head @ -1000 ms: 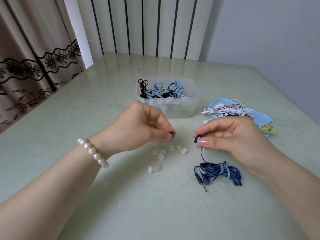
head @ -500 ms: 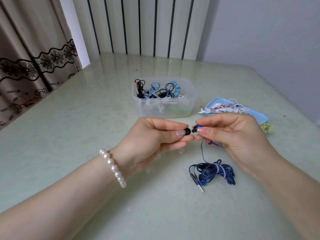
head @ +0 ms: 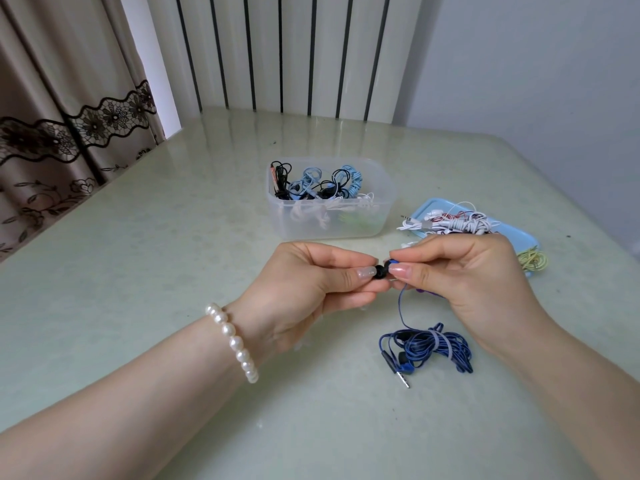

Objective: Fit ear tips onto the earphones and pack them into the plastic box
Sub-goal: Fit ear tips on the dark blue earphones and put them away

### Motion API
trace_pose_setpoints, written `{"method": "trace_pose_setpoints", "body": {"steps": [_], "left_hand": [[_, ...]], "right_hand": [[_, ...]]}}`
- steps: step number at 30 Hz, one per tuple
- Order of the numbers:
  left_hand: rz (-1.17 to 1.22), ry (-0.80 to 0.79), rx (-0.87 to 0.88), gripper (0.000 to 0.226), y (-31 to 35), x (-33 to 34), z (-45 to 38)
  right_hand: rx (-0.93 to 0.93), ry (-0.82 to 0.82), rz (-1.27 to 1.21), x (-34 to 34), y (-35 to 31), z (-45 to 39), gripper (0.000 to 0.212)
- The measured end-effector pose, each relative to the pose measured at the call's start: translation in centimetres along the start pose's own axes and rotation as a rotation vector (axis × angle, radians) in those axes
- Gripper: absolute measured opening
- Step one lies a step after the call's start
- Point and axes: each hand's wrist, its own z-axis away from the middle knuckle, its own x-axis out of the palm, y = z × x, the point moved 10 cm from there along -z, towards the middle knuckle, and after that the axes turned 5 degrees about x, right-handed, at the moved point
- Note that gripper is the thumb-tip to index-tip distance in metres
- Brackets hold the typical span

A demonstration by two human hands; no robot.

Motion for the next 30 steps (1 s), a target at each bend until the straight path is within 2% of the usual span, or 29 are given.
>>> {"method": "trace_pose_setpoints", "body": {"steps": [12, 30], "left_hand": [[0.009, 0.027, -0.008, 0.012, -0.09, -0.06, 0.08], [0.070, 0.037, -0.065, 0.013, -0.67, -0.07, 0.07]], "right_hand": [[-0.008, 0.015, -0.007, 0.09, -0.11, 0.08, 0.019], [-0.086, 0.104, 0.168, -0.26, -0.49, 0.09, 0.028]]}}
